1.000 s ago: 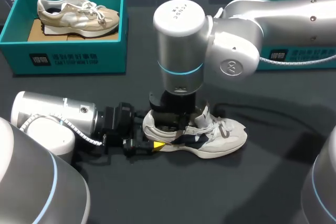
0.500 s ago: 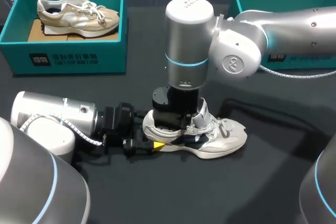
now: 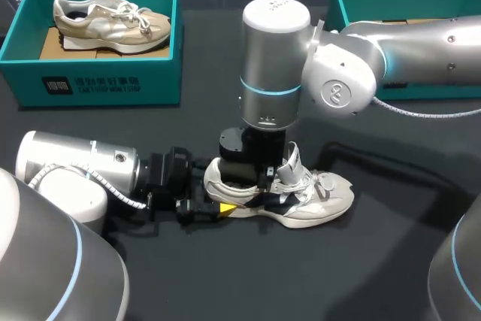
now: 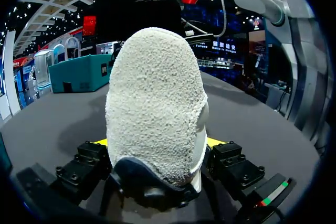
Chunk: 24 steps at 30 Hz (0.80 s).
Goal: Take the shoe out of the shoebox, open the shoe tongue, remove and reinsert the insole, then place the shoe into the shoebox
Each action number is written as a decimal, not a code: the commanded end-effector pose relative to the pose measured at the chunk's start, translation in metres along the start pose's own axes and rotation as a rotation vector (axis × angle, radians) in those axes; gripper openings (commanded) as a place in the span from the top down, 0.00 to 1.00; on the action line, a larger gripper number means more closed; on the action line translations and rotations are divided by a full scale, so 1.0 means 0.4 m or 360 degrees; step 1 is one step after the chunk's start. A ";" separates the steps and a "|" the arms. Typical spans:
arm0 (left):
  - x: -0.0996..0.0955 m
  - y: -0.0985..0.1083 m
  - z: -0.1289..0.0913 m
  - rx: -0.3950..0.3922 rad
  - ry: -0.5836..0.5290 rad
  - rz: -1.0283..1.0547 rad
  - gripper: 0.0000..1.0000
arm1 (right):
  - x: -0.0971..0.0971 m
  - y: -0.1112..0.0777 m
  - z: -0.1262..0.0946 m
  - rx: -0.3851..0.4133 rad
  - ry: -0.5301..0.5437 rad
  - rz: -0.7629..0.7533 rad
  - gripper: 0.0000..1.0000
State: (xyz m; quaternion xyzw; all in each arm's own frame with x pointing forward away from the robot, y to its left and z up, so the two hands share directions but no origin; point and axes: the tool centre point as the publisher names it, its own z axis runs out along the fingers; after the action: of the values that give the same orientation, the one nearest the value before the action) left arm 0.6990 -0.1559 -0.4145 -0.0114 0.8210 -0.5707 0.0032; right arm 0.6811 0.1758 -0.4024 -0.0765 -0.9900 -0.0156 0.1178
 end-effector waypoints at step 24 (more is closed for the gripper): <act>-0.004 0.004 0.007 -0.0005 -0.0002 -0.0001 1.00 | 0.047 -0.052 -0.122 -0.0347 -0.0535 -0.0218 1.00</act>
State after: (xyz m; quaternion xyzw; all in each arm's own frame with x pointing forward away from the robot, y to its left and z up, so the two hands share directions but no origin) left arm 0.6992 -0.1560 -0.4142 -0.0114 0.8210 -0.5708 0.0033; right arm 0.6738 0.1631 -0.3517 -0.0247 -0.9938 -0.0960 -0.0510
